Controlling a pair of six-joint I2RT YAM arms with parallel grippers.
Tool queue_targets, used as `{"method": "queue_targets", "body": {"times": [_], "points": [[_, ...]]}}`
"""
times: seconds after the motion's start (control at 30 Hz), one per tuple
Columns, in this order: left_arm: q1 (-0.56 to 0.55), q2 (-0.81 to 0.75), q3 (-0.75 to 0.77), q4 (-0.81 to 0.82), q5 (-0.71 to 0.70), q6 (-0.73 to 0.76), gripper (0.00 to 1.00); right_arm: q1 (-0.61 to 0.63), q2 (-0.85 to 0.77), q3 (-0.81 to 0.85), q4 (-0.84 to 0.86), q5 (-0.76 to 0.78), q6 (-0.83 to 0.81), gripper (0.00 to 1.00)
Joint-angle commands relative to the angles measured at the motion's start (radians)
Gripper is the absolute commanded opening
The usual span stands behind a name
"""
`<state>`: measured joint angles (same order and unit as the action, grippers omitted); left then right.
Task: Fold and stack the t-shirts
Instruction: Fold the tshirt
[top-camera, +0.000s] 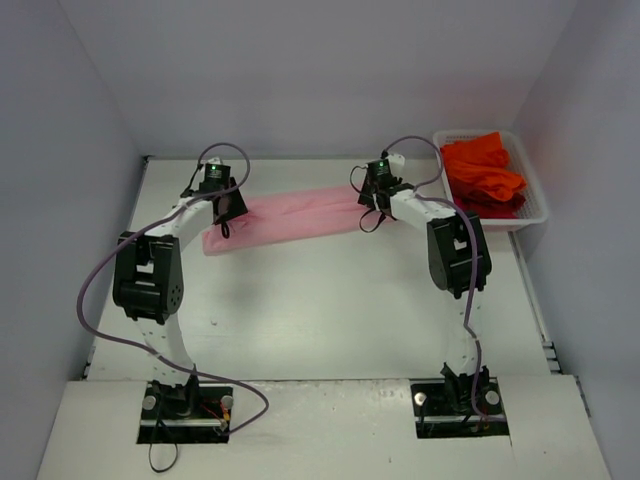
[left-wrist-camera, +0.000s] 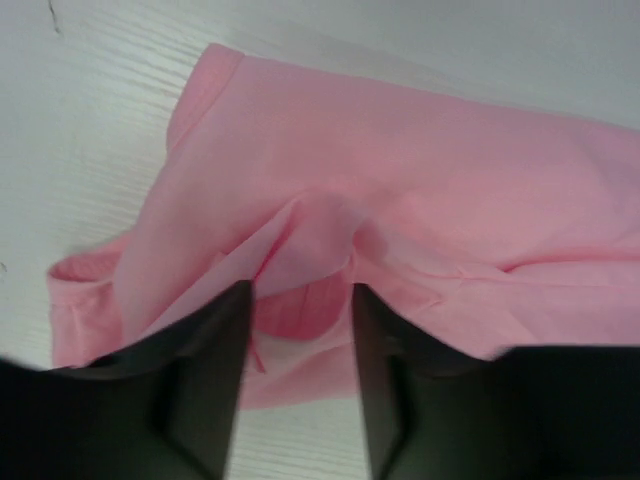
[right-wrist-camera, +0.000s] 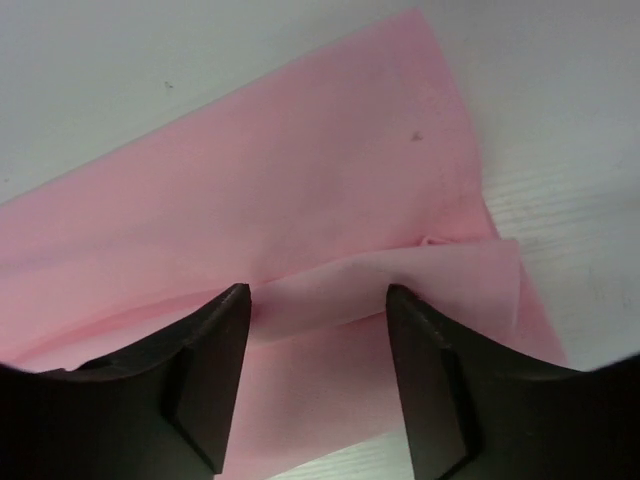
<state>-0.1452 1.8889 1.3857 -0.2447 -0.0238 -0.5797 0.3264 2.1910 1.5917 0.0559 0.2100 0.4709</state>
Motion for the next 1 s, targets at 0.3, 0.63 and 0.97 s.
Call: {"method": "queue_targets", "body": {"times": [0.3,0.63,0.97], "points": [[0.021,-0.037,0.006,0.073,-0.053,-0.02,0.81,-0.012,-0.051,0.028,0.081,0.035,-0.054,1.0],[0.015,-0.106,-0.047,0.101,-0.027,-0.037,0.81,0.008,-0.138,-0.013,0.105,0.022,-0.061,1.0],[-0.022,-0.221,-0.086,0.073,-0.024,-0.068,0.81,0.072,-0.203,-0.067,0.105,0.035,-0.058,1.0]]}}
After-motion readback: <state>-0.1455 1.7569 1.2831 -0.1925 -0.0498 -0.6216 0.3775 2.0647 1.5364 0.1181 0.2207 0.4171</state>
